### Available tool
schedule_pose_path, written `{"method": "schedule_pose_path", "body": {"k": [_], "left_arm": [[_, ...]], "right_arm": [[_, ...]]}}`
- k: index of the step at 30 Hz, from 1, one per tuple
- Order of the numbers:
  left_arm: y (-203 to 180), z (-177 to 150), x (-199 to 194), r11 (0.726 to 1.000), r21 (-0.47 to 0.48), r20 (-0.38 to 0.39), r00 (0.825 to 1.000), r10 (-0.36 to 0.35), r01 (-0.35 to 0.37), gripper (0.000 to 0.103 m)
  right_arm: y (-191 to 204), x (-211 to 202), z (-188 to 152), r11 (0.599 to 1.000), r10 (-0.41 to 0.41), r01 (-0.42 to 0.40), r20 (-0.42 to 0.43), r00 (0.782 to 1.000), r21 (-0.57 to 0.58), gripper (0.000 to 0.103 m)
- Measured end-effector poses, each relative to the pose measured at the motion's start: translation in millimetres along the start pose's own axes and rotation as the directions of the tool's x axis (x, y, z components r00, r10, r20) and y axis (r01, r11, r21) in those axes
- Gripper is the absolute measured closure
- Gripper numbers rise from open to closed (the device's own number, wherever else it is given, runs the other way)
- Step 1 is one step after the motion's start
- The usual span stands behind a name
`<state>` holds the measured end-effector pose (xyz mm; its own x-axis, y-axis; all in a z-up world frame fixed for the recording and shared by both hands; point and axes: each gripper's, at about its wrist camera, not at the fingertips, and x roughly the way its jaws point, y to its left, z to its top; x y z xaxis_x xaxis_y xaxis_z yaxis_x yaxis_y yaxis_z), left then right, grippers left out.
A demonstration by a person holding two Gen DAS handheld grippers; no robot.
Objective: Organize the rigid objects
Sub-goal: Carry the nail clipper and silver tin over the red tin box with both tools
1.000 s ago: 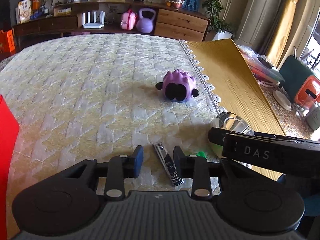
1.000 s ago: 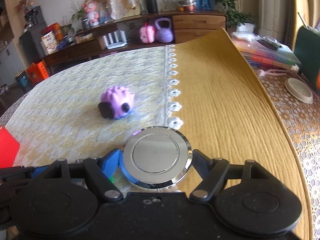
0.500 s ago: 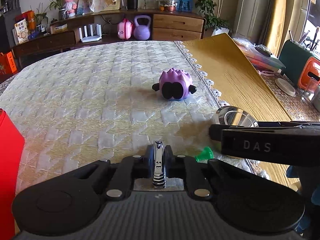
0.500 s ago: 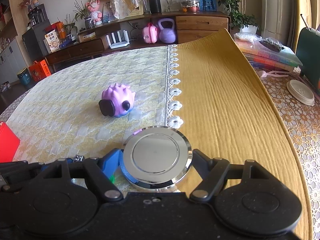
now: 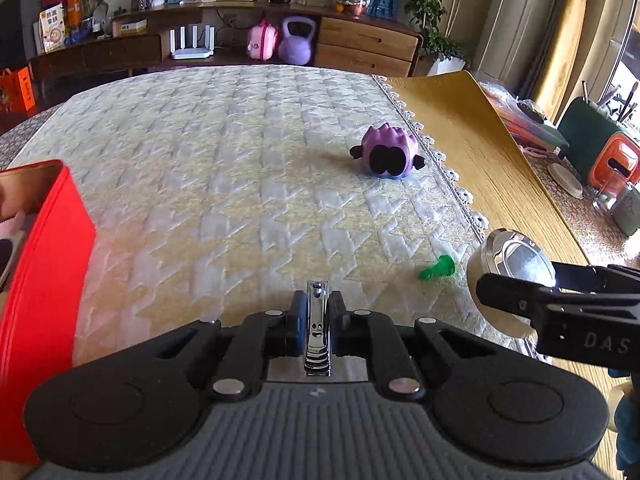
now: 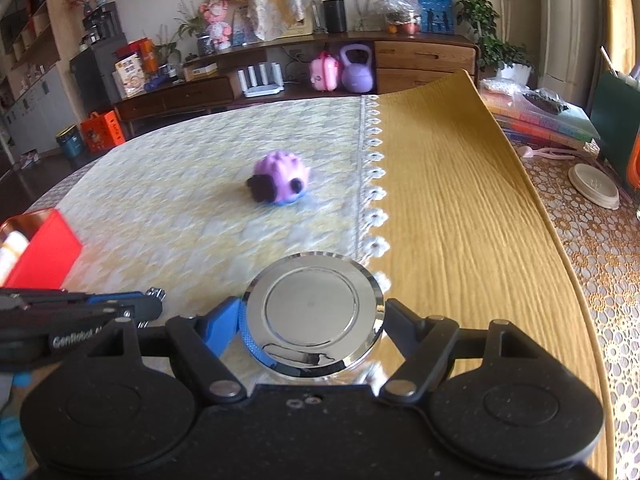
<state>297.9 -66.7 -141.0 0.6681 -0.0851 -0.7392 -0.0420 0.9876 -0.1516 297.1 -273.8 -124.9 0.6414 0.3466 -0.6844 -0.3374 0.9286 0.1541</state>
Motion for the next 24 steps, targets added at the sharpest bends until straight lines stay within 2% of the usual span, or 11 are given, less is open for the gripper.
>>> {"method": "schedule_pose_path", "body": {"k": [11, 24], "left_arm": [[27.1, -5.2, -48.6, 0.998, -0.051, 0.031, 0.999, -0.021, 0.023, 0.092], [70.7, -4.4, -106.9, 0.996, -0.091, 0.064, 0.998, -0.002, 0.008, 0.092]], "right_arm": [[44.2, -37.9, -8.5, 0.997, 0.063, -0.063, 0.003, 0.998, -0.052, 0.026], [103.1, -71.6, -4.5, 0.985, 0.113, -0.109, 0.024, 0.993, -0.132, 0.026]]}}
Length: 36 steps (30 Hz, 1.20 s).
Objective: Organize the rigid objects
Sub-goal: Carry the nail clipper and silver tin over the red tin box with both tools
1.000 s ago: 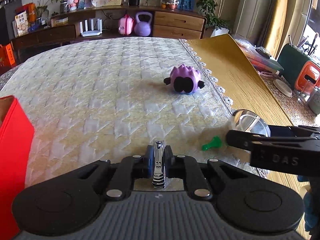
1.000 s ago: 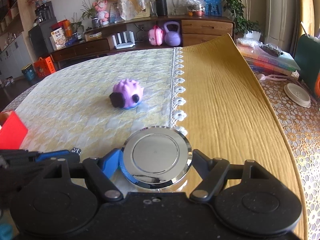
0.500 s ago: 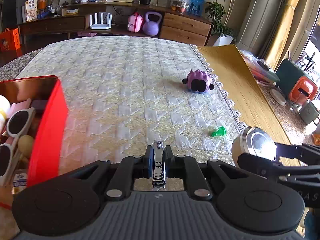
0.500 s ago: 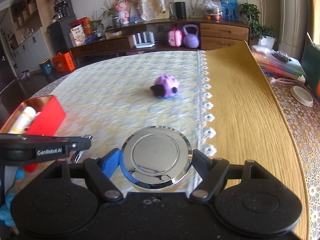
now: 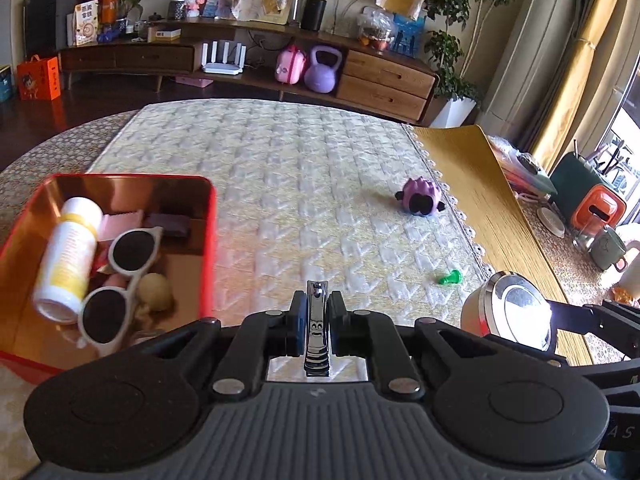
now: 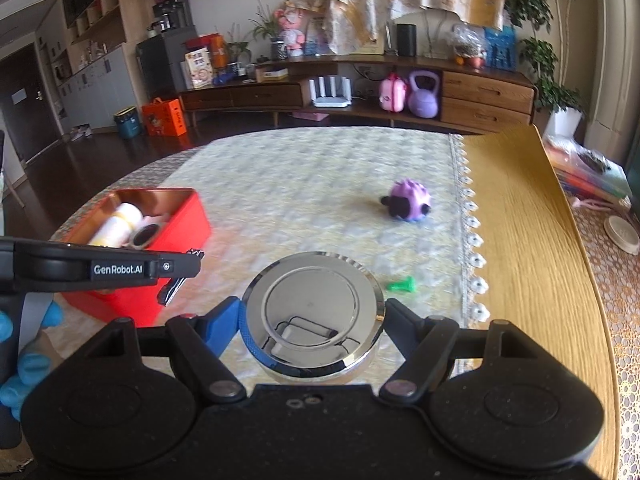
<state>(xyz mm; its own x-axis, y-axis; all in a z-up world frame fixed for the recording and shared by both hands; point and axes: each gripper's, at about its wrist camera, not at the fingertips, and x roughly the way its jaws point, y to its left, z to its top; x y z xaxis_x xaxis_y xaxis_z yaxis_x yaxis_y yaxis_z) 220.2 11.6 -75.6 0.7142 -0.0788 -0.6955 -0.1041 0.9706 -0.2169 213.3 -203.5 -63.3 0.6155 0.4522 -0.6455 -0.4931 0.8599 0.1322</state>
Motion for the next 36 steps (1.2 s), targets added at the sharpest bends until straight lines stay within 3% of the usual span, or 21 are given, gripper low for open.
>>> {"method": "schedule_pose_path", "body": {"k": [18, 36], "left_arm": [[103.9, 15.7, -42.7, 0.995, -0.072, 0.026, 0.997, 0.072, -0.070, 0.092], [149.5, 64.9, 5.6, 0.993, -0.037, 0.020, 0.994, 0.109, -0.108, 0.092]], "right_arm": [[93.1, 17.1, 19.5, 0.988, 0.089, -0.090, -0.013, 0.996, -0.123, 0.026], [157.9, 77.2, 42.8, 0.959, 0.118, -0.128, -0.053, 0.992, -0.255, 0.026]]}}
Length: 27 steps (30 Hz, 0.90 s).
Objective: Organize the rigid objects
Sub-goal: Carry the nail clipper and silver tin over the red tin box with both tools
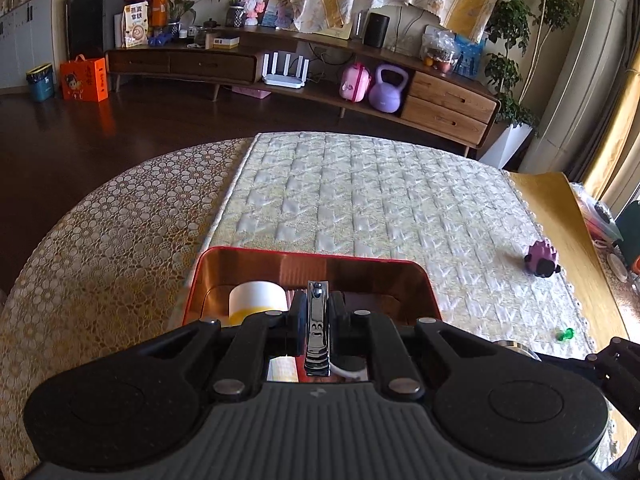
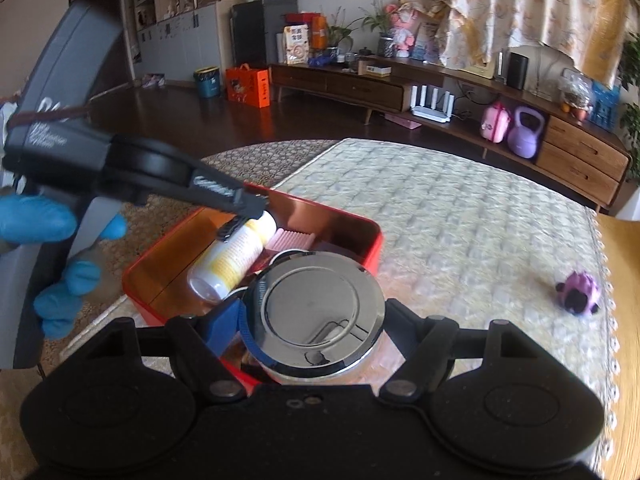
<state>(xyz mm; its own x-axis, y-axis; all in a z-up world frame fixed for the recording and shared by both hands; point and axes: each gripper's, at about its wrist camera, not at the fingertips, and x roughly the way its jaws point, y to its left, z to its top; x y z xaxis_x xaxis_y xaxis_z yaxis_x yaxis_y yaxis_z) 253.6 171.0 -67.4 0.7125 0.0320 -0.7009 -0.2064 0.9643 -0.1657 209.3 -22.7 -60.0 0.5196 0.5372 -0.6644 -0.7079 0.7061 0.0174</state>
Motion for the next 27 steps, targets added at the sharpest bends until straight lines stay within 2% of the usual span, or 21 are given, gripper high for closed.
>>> {"method": "schedule_pose_path", "body": {"k": [5, 13, 22, 27], "left_arm": [[-2.6, 7.4, 20.6, 1.000, 0.010, -0.026, 1.000, -0.010, 0.010, 0.092], [-7.3, 14.1, 48.6, 0.999, 0.048, -0.057, 0.998, 0.026, -0.024, 0.092], [-1.9, 15.0, 67.5, 0.996, 0.082, -0.107, 0.994, 0.033, -0.025, 0.092], [-0.3, 13.6, 76.8, 0.996, 0.084, -0.130, 0.991, 0.038, -0.027, 0.092]], "right_arm": [[10.6, 21.5, 6.8, 1.000, 0.008, -0.009, -0.013, 1.000, -0.025, 0.026], [18.2, 45.7, 9.0, 0.999, 0.012, -0.014, -0.043, 0.999, -0.047, 0.026], [27.2, 50.0, 2.0, 0.993, 0.058, -0.064, -0.063, 0.996, -0.097, 0.026], [31.3, 50.7, -1.5, 0.995, 0.069, -0.075, -0.089, 0.994, -0.069, 0.026]]}}
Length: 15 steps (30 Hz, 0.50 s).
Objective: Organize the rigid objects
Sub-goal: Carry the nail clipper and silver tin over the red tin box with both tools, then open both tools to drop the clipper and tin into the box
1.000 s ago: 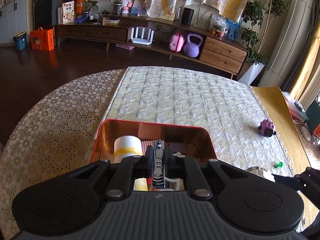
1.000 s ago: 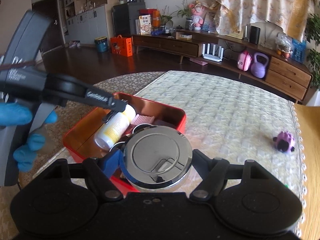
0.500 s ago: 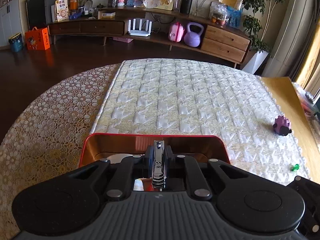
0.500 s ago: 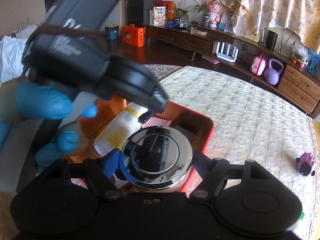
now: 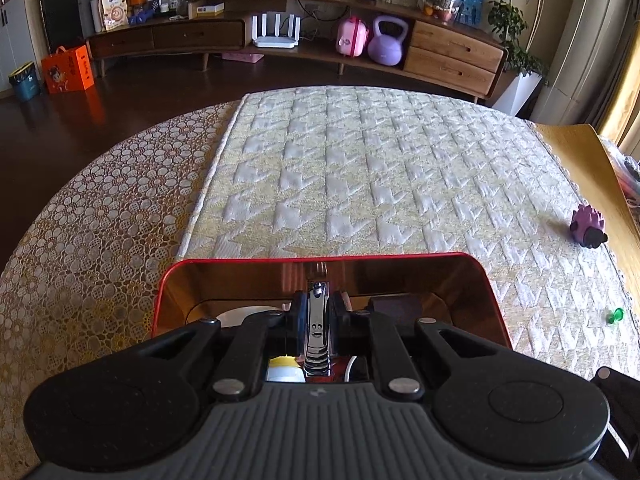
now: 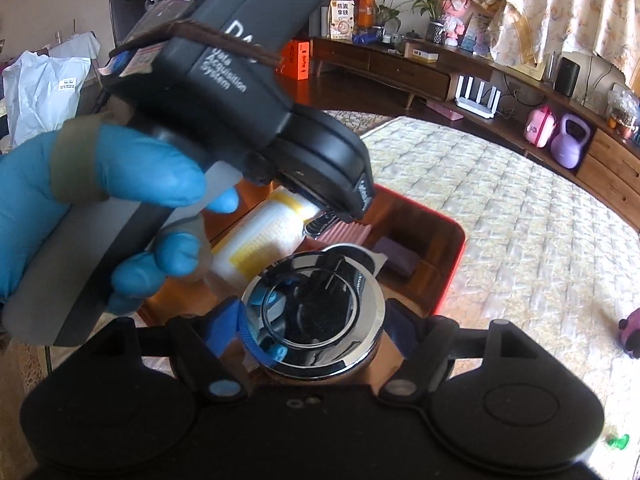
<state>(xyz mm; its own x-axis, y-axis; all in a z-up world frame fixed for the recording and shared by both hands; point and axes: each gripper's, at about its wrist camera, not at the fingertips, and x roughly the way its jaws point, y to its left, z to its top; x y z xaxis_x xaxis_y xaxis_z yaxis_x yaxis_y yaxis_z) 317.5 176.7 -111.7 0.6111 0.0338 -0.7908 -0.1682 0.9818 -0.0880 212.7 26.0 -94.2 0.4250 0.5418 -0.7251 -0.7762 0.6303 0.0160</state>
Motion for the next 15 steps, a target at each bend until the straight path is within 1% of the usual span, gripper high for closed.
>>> {"method": "schedule_pose_path", "body": {"k": [2, 8, 15], "left_arm": [[-0.3, -1.0, 2.2, 1.000, 0.003, -0.005, 1.000, -0.002, 0.002, 0.092], [-0.4, -3.6, 9.3, 1.000, 0.006, -0.034, 0.999, 0.004, -0.004, 0.092], [0.5, -4.2, 11.6, 1.000, 0.001, -0.040, 0.999, 0.010, -0.010, 0.092]], "right_arm": [[0.3, 0.4, 0.7, 1.000, 0.011, -0.010, -0.009, 1.000, 0.020, 0.026], [3.1, 3.2, -0.5, 1.000, -0.007, 0.007, -0.010, 1.000, 0.000, 0.026], [9.2, 2.7, -1.7, 1.000, -0.016, 0.016, -0.009, 1.000, -0.007, 0.025]]}}
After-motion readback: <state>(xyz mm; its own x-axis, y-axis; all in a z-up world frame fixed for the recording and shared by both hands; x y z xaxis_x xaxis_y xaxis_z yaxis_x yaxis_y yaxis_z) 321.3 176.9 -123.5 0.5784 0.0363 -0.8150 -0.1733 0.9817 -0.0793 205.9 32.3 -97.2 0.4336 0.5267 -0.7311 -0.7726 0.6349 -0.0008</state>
